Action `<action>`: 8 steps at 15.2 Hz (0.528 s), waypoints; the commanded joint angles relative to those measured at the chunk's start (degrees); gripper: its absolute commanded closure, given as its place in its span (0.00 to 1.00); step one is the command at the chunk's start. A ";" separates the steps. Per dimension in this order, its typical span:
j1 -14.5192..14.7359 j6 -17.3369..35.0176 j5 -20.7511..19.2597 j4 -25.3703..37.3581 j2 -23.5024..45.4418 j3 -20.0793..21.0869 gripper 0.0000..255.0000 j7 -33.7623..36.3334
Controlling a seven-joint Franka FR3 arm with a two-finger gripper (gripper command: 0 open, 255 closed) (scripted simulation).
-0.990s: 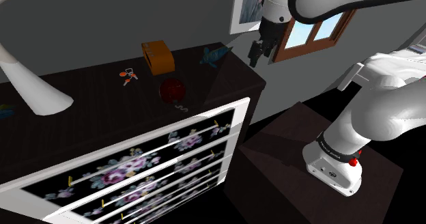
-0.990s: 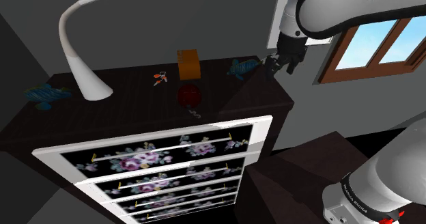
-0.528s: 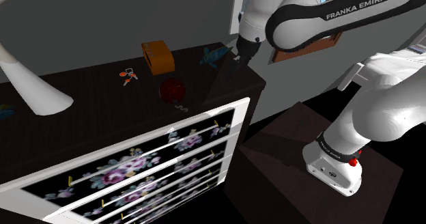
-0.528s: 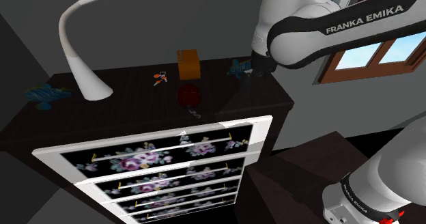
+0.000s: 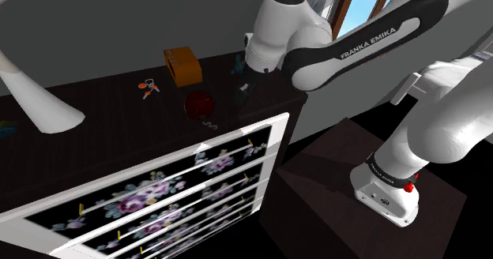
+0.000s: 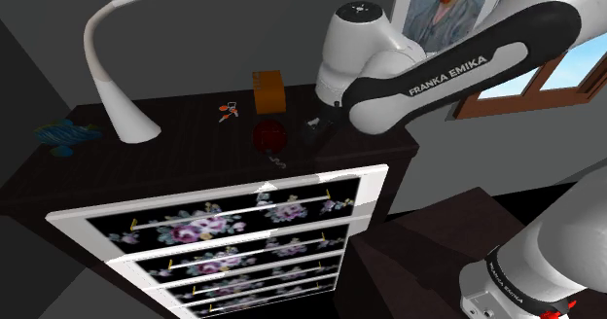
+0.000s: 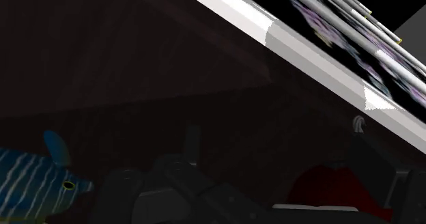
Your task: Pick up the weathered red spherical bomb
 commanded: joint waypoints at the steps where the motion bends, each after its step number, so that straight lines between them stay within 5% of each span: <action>1: -0.60 2.98 -4.17 1.56 3.57 2.16 0.00 3.55; 8: 0.22 7.96 -27.75 11.00 18.42 5.71 0.00 21.75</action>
